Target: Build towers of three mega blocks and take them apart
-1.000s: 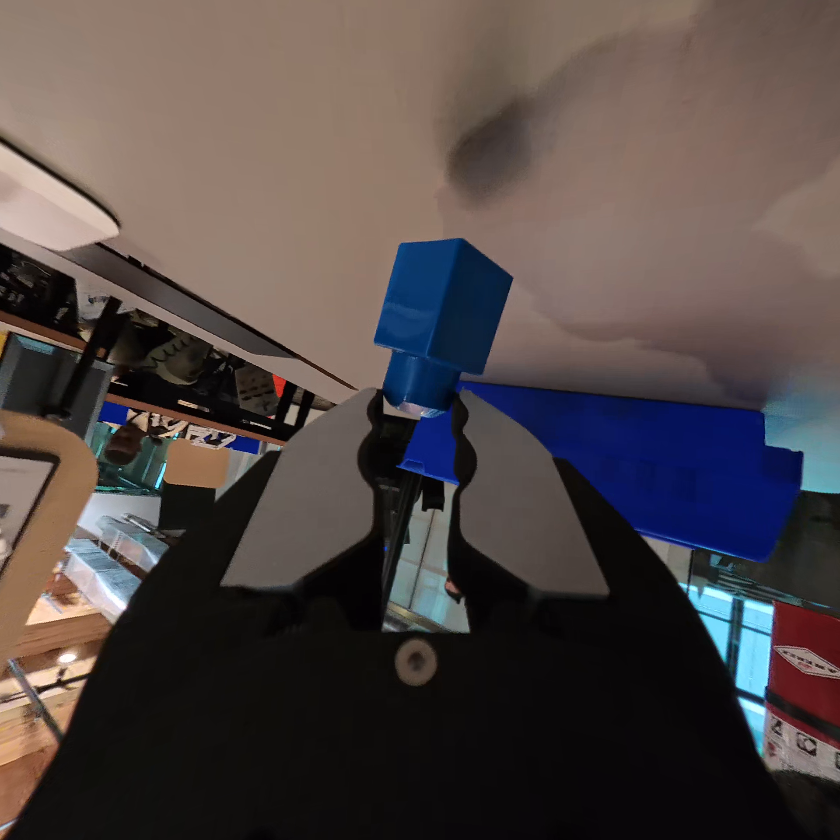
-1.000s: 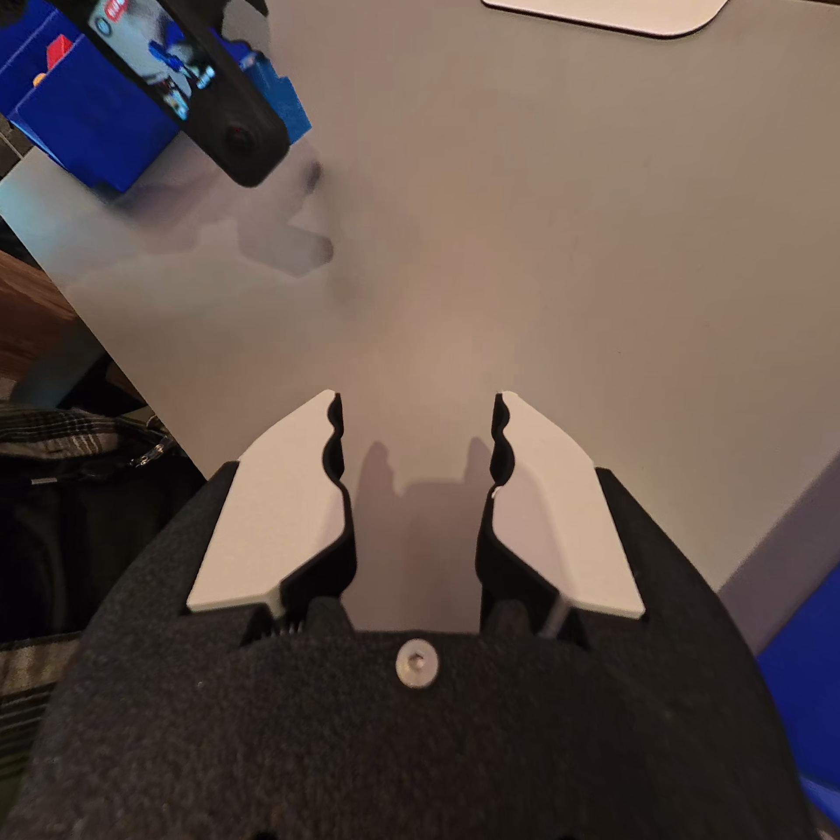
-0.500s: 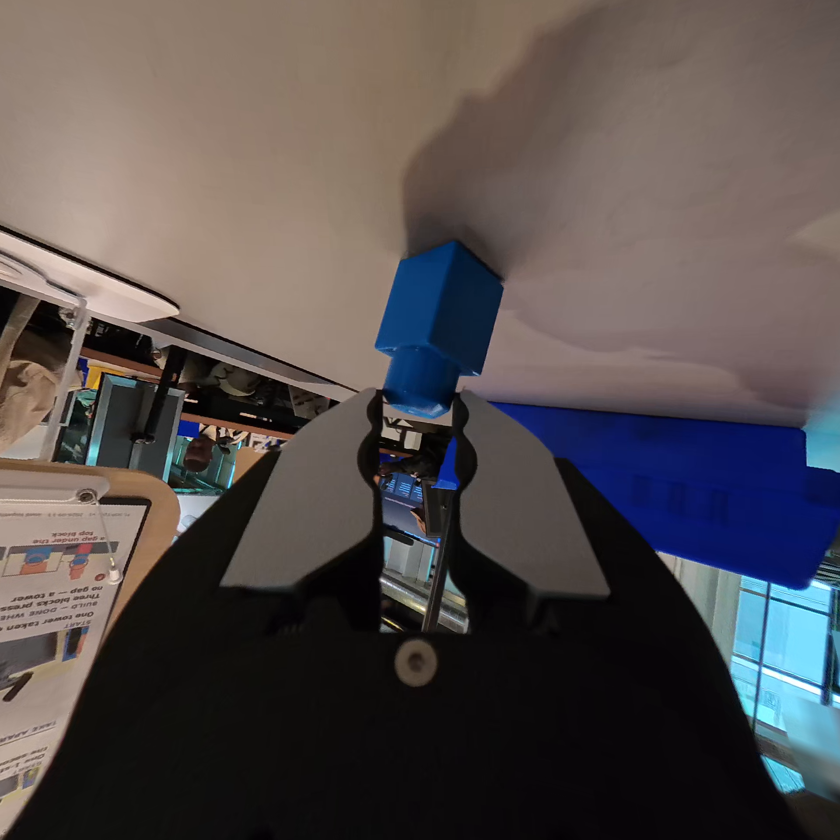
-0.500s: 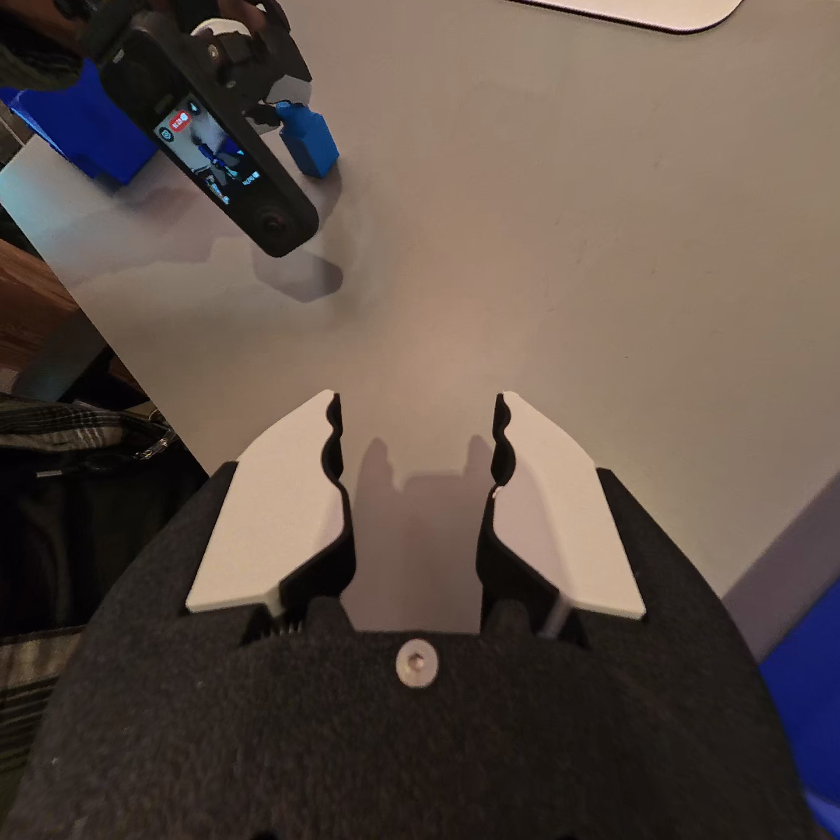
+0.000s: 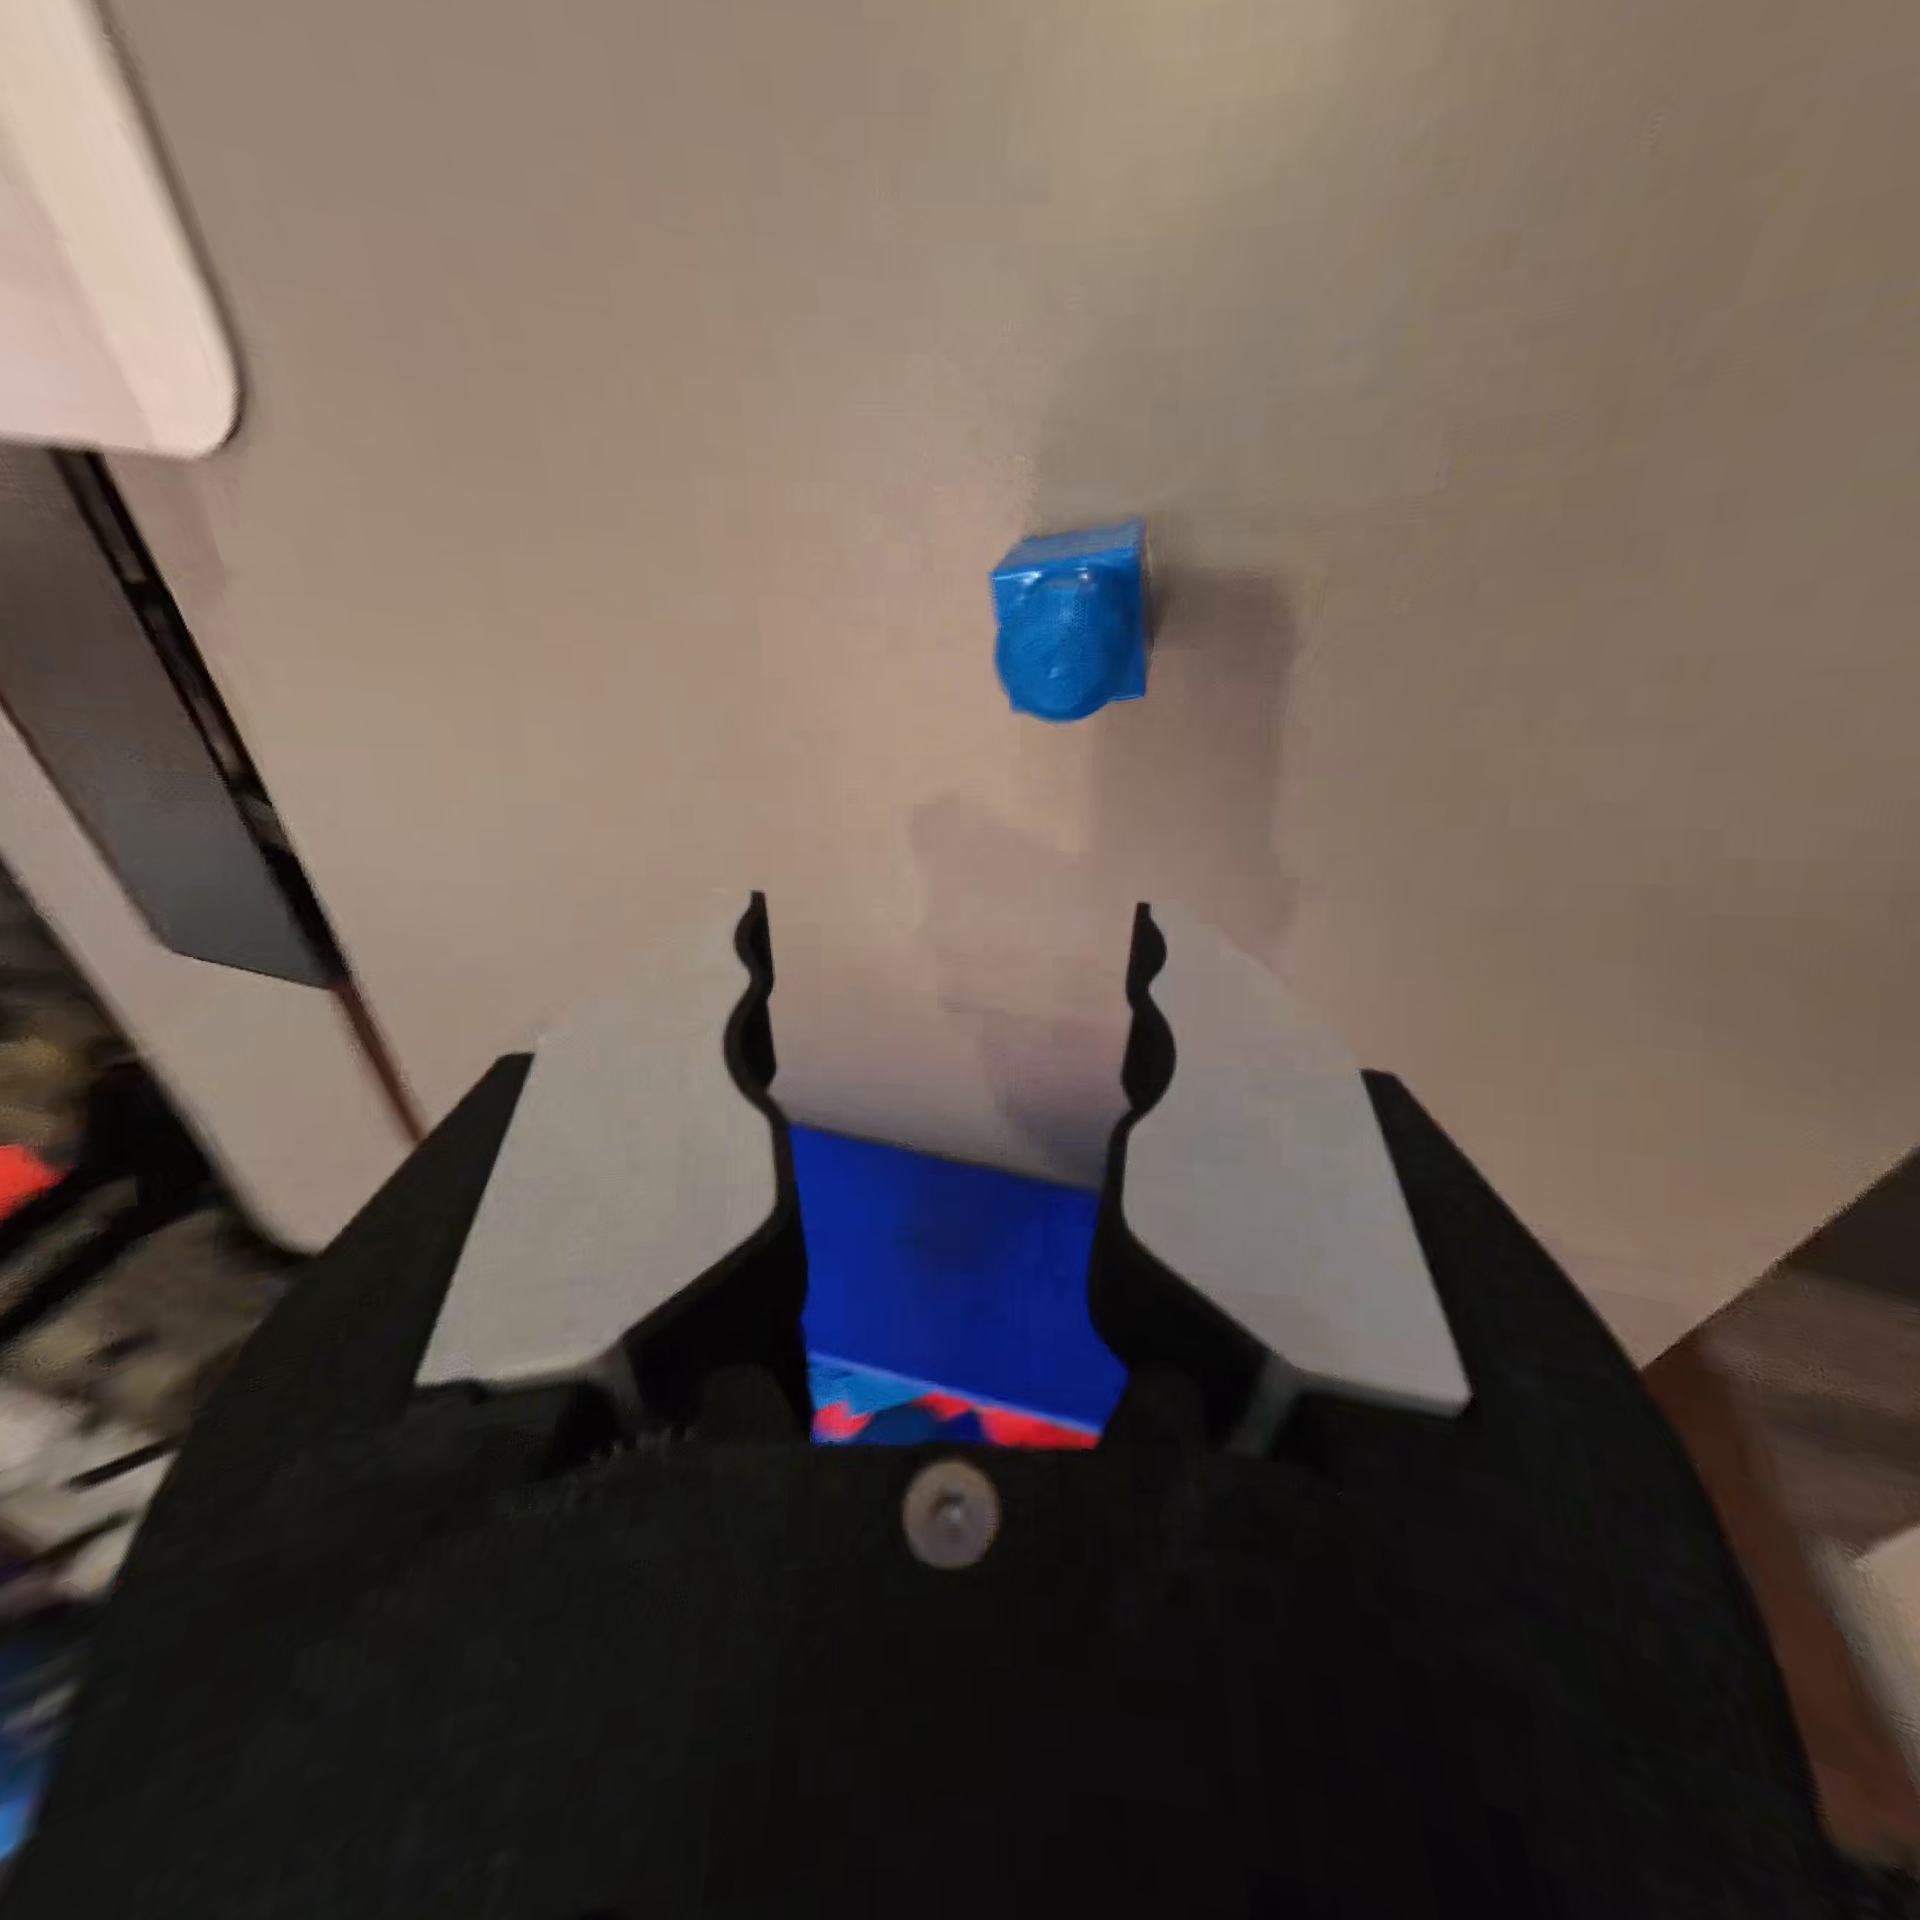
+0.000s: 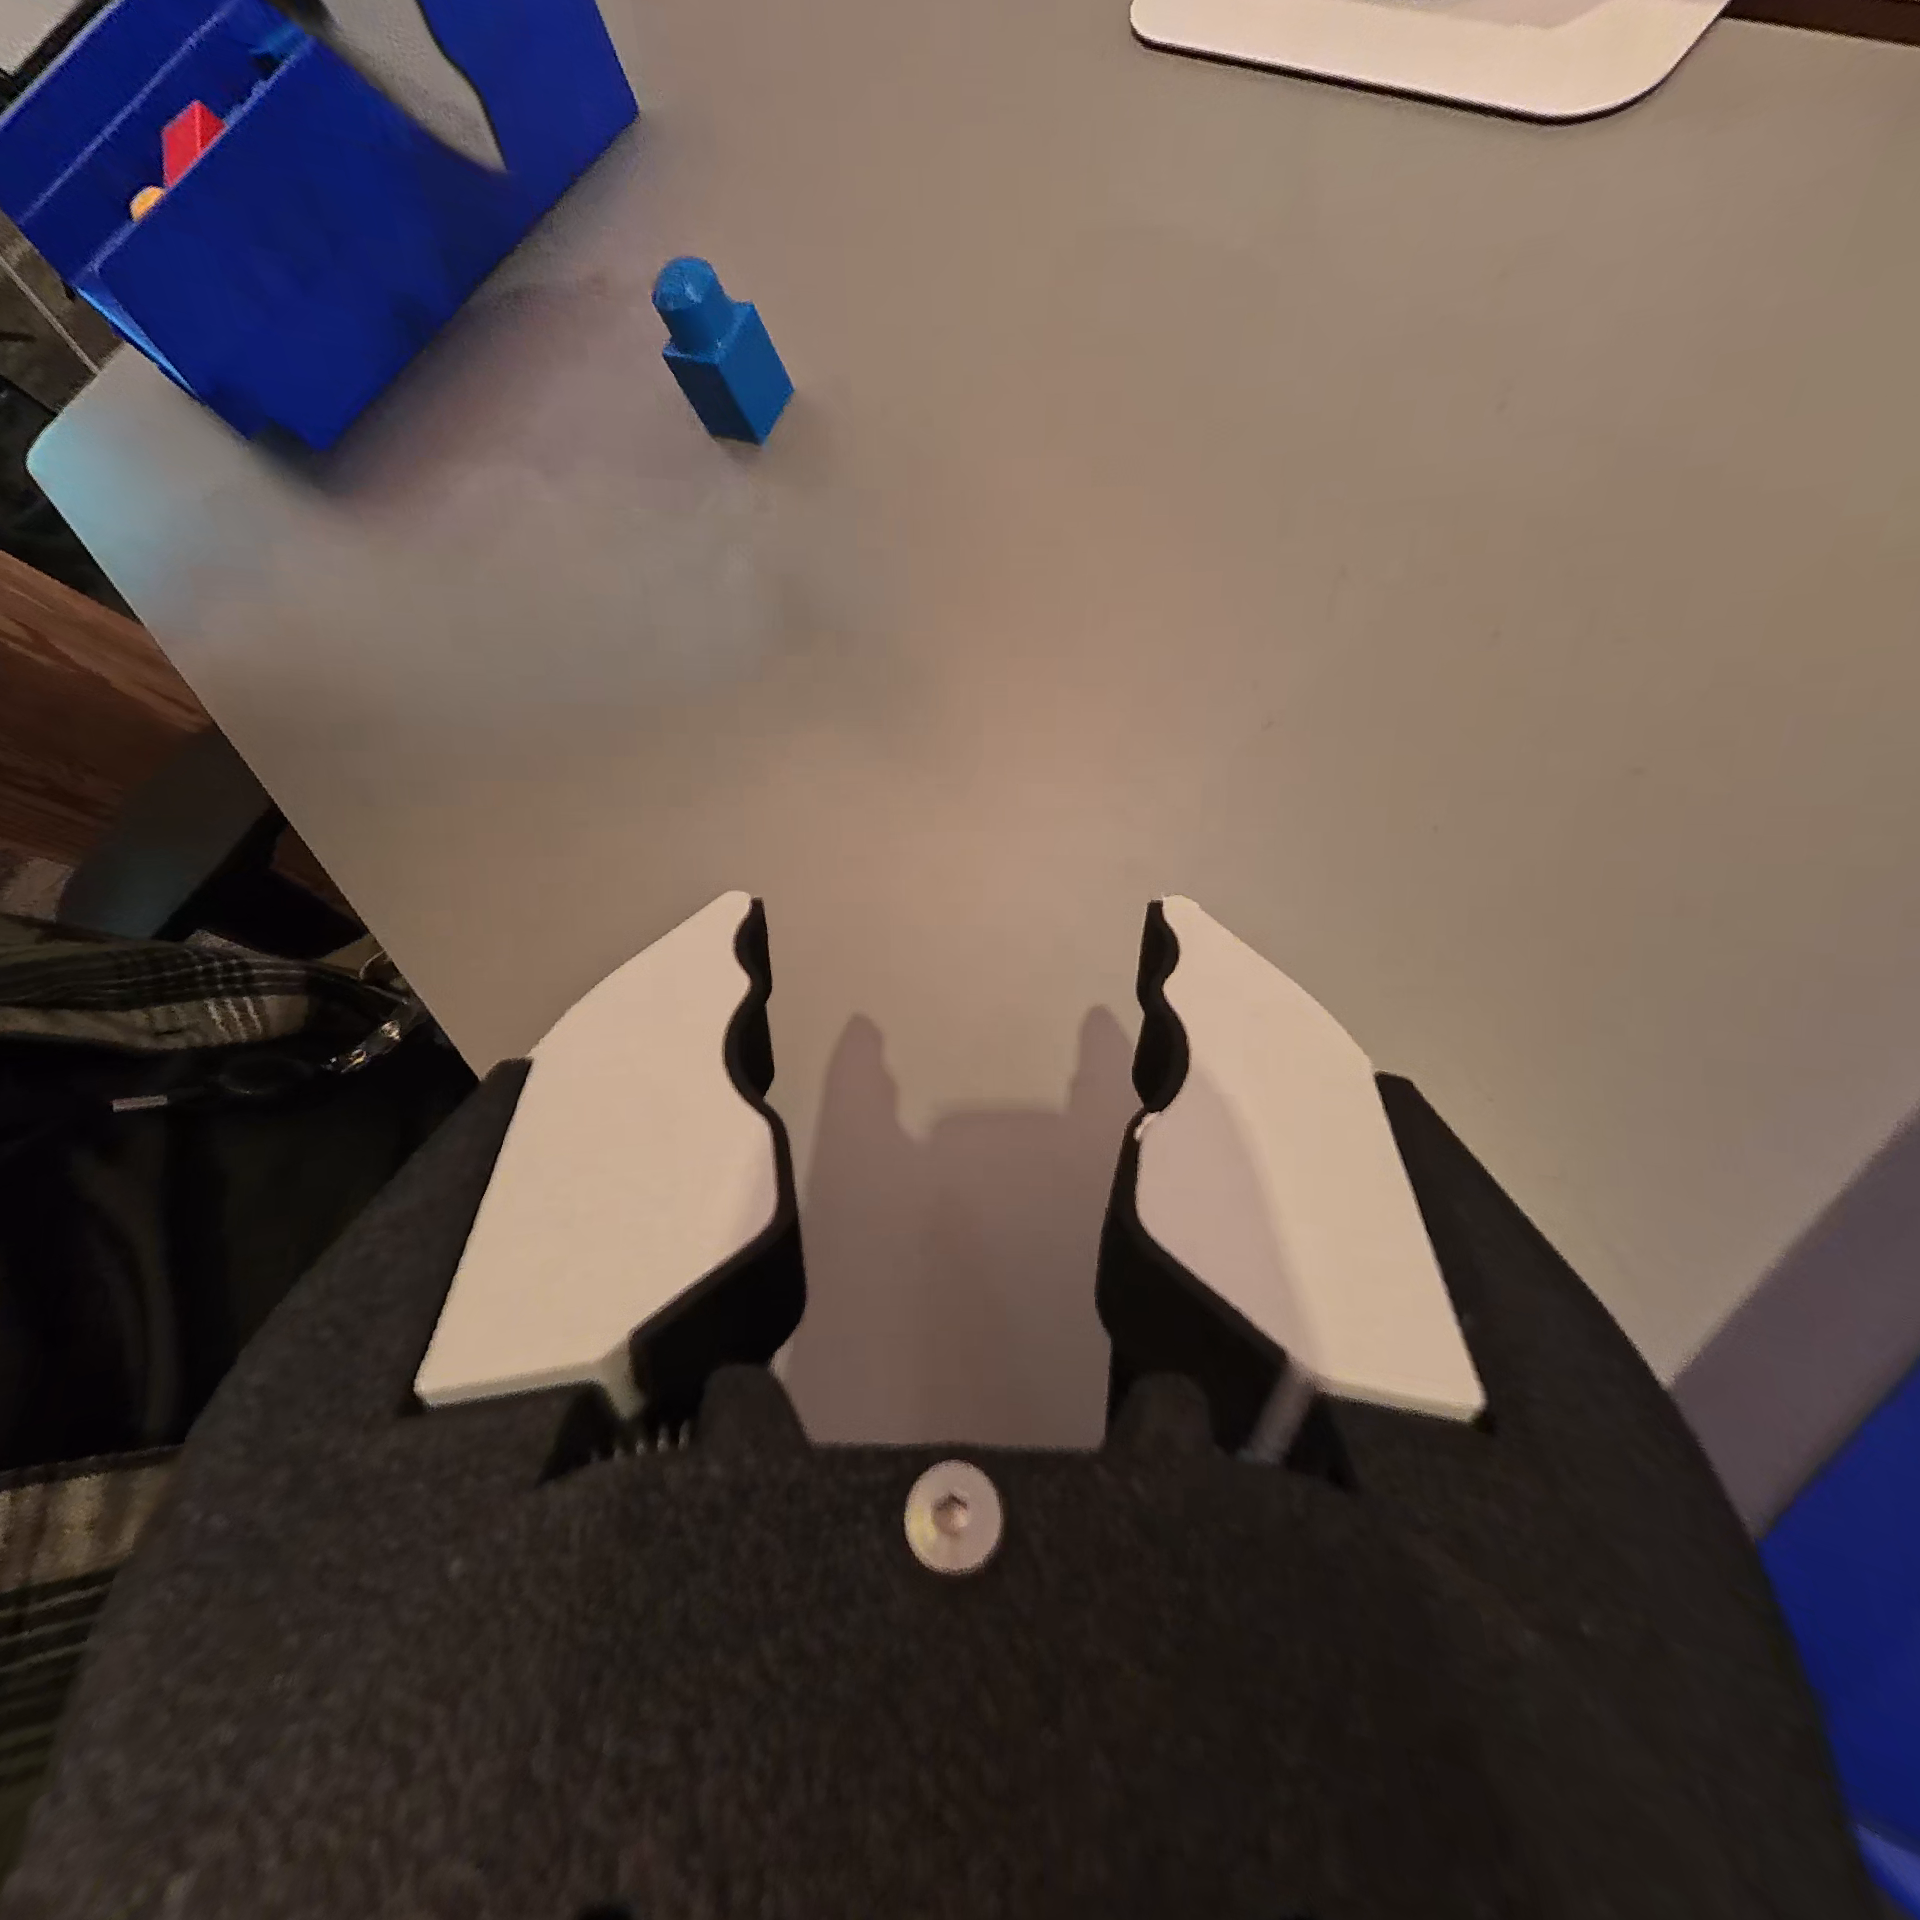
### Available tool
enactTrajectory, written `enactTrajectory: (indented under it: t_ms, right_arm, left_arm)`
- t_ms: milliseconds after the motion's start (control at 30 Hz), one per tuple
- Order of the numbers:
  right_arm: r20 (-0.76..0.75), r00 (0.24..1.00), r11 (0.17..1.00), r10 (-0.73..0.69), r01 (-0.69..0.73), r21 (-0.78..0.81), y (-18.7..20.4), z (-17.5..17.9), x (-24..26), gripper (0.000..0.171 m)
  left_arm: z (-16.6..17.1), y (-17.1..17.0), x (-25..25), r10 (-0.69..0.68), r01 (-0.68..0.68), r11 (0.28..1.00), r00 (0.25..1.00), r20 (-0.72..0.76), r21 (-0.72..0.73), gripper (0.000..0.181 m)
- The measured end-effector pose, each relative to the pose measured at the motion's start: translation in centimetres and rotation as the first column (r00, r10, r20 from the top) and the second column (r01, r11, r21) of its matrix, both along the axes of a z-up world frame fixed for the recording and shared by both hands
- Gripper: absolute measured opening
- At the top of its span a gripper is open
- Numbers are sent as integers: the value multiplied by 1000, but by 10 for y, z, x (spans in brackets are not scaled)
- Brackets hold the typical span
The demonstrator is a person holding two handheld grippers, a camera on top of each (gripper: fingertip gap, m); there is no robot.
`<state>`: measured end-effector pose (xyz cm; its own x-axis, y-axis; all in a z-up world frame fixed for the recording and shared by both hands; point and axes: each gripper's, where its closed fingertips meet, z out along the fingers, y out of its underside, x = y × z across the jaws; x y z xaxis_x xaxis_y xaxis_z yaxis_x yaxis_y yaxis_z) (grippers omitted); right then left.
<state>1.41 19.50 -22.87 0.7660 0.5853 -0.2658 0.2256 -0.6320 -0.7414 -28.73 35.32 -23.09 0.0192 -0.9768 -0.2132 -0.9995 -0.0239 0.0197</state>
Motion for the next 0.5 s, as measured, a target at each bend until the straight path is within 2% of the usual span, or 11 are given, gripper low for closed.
enactTrajectory:
  t_ms: [33, 67, 133, 233, 367, 500]
  right_arm:
    - [-6, 1000, 1000, 2, -2, -3, 0, -1, -1, 68]
    - [-10, 1000, 1000, 4, -4, -6, 1, -2, -2, 68]
    - [-15, 1000, 1000, 12, -12, -10, 2, -5, -5, 68]
    - [-22, 999, 999, 23, -24, -21, 4, -10, -10, 68]
    - [-29, 999, 999, 38, -39, -32, 8, -14, -18, 68]
    - [-36, 998, 997, 60, -62, -50, 13, -18, -27, 67]
  left_arm:
    - [14, 4, -6, 74, -71, 997, 990, 123, -28, 66]
    - [29, 9, -14, 144, -135, 989, 960, 242, -53, 64]
    - [59, 19, -40, 259, -239, 966, 853, 453, -103, 60]
    - [80, 31, -104, 384, -383, 913, 689, 614, -141, 55]
    - [55, 27, -196, 513, -557, 818, 598, 616, -140, 53]
    - [18, 20, -240, 610, -632, 739, 481, 630, -233, 50]
